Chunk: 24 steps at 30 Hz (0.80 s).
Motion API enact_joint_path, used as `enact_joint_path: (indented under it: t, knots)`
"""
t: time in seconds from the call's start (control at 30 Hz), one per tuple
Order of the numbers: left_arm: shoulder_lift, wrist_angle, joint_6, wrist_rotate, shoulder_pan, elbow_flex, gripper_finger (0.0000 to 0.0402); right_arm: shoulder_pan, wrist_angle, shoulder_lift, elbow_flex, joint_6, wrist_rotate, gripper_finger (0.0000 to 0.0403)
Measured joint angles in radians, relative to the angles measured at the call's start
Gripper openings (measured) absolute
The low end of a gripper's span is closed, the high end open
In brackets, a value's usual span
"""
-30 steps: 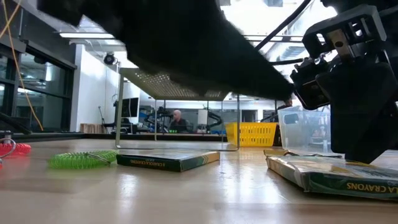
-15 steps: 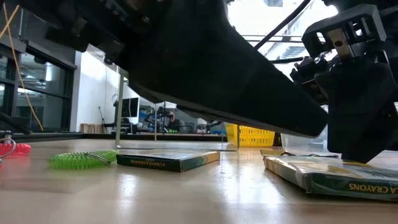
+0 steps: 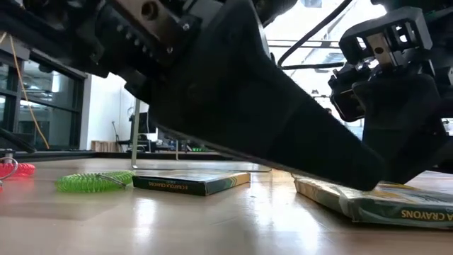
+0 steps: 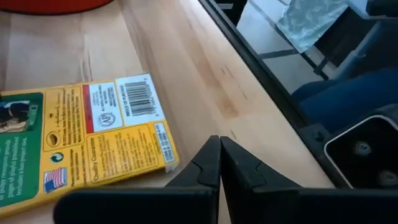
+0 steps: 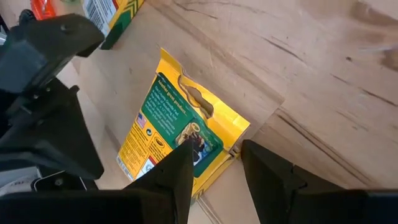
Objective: Pick & Place Office Desk Supplies
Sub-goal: Put the crayon box into the transparent bin
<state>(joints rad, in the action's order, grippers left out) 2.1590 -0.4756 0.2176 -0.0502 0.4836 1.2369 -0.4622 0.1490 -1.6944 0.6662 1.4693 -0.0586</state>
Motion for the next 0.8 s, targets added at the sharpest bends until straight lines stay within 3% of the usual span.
enact_joint_path:
  t: [0.8]
  knots:
    - [0.0,0.046,-0.015,0.0,-0.03,0.0,0.0001,-0.017,-0.034,0.004,0.003,0.069,0.128,0.0129]
